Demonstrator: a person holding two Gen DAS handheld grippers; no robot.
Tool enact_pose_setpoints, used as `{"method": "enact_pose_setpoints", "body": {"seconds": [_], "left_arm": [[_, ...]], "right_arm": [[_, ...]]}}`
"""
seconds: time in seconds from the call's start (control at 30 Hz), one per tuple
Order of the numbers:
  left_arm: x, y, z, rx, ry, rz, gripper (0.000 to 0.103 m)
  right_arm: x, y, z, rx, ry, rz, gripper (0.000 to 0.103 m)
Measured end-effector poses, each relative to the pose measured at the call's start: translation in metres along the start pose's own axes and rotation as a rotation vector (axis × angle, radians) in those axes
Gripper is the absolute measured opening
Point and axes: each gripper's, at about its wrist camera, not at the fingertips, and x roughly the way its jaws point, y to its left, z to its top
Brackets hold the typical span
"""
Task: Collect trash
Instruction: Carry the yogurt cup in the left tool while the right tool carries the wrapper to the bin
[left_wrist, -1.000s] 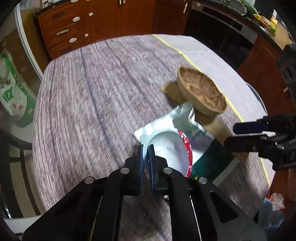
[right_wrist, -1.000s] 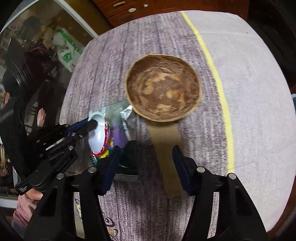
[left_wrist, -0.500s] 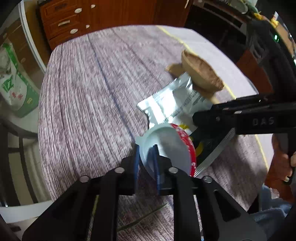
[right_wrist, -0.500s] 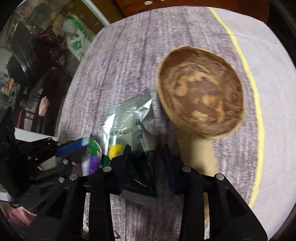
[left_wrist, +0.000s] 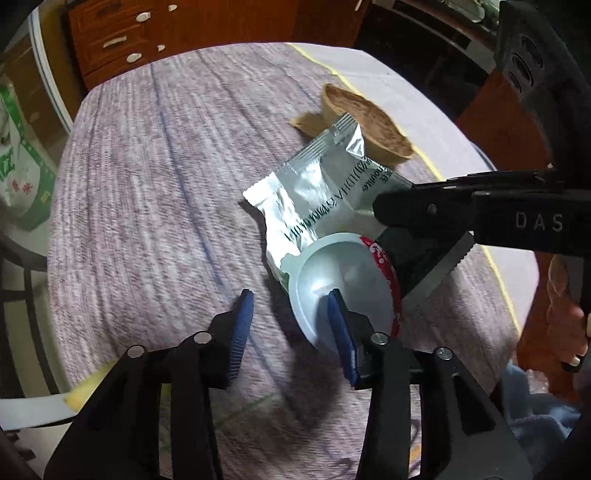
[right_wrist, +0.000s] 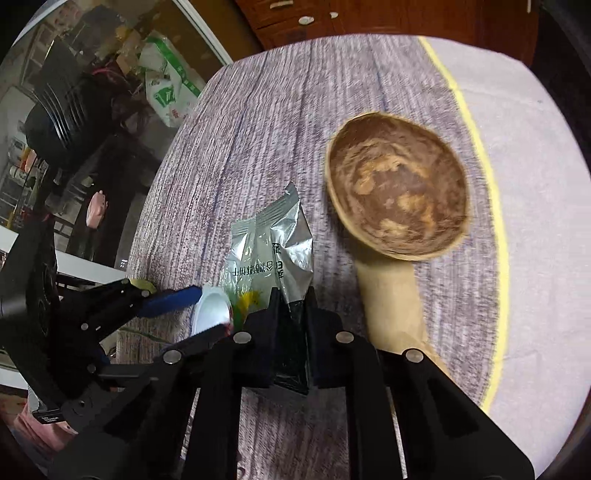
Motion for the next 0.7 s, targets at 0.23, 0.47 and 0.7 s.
{"method": "enact_pose_setpoints", "body": {"seconds": [0.23, 0.47, 0.7], "left_arm": [[-0.011, -0.038, -0.004, 0.039, -0.039, -0.014, 0.004], [-0.033, -0.030, 0.001, -0.025, -0.074, 0.092, 0.004], [-0.053, -0.055, 0.024, 0.017, -0.114, 0.127, 0.004]], "right_arm": [[-0.013, -0.020, -0.016, 0.048, -0.016, -0.022, 0.011], [-0.049, -0.041, -0.030, 0.095, -0.094, -0.018, 0.011], [-0.100, -0.080, -0.041, 0.170, -0.206, -0.014, 0.011]]}}
